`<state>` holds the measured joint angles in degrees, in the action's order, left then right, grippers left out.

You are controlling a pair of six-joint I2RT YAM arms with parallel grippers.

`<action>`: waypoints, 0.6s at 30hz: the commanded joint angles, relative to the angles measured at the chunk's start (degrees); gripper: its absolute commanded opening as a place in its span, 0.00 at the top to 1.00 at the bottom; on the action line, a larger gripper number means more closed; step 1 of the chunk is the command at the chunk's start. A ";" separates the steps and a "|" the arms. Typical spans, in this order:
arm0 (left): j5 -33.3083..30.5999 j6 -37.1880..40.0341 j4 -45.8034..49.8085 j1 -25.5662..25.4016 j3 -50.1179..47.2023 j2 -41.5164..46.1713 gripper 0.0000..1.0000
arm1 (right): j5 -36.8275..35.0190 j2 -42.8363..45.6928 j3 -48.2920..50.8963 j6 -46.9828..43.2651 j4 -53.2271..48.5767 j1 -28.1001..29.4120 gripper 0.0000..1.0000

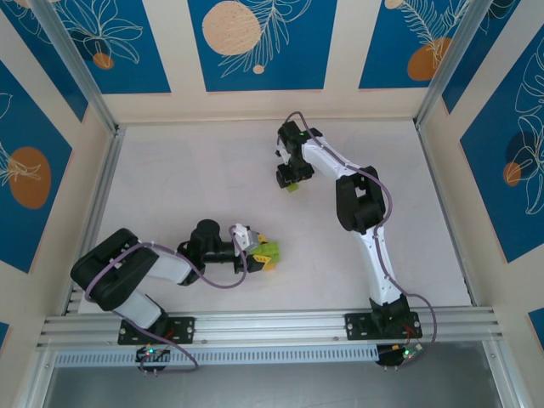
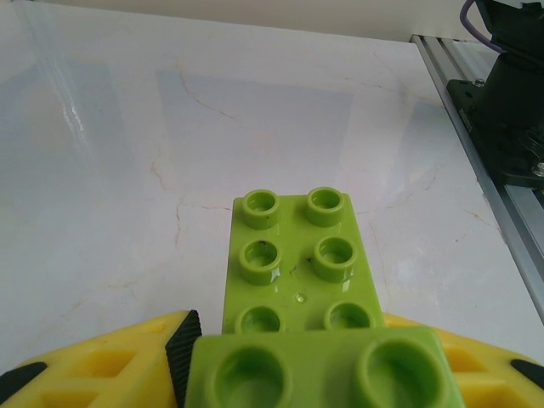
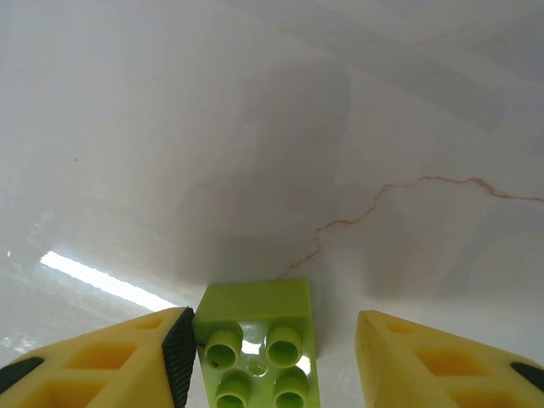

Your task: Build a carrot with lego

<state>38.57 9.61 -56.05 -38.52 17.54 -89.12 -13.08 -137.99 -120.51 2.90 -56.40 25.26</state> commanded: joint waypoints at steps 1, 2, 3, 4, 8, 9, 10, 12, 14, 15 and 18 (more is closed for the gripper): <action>1.34 1.69 0.05 0.55 1.18 -0.48 0.48 | 1.70 -1.06 0.77 -0.80 -1.52 -0.03 0.47; 1.29 1.65 0.07 0.55 1.18 -0.44 0.48 | 1.58 -1.13 0.85 -0.79 -1.52 -0.03 0.48; 1.25 1.71 0.08 0.55 1.18 -0.39 0.48 | 1.57 -1.08 1.01 -0.79 -1.52 -0.02 0.50; 1.25 1.73 0.17 0.60 1.18 -0.44 0.48 | 1.57 -1.02 1.13 -0.82 -1.52 -0.03 0.52; 1.23 1.68 0.25 0.50 1.19 -0.44 0.49 | 1.44 -0.81 1.50 -0.45 -1.52 0.16 0.59; 1.24 1.77 0.27 0.52 1.25 -0.43 0.49 | 1.39 -0.58 1.67 -0.37 -1.44 0.15 0.60; 1.31 1.76 0.35 0.57 1.27 -0.44 0.49 | 1.28 -0.29 1.89 -0.26 -1.43 0.23 0.61; 1.33 2.04 0.58 0.48 1.27 -0.44 0.50 | 1.04 0.70 2.40 0.01 -1.56 0.39 0.62; 1.34 2.37 1.17 0.47 1.43 -0.38 0.50 | 0.95 2.60 3.34 0.82 -2.07 0.66 0.63; 1.36 2.51 1.53 0.58 1.53 -0.36 0.51 | 0.95 3.69 3.66 1.29 -2.57 0.81 0.63; 1.32 2.87 1.89 0.51 1.45 -0.38 0.51 | 0.95 7.72 4.84 3.90 -5.82 1.69 0.64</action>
<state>38.57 10.52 -54.78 -38.52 17.76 -89.12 -13.15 -136.03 -116.95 4.05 -57.65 25.85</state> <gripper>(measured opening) 0.488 0.362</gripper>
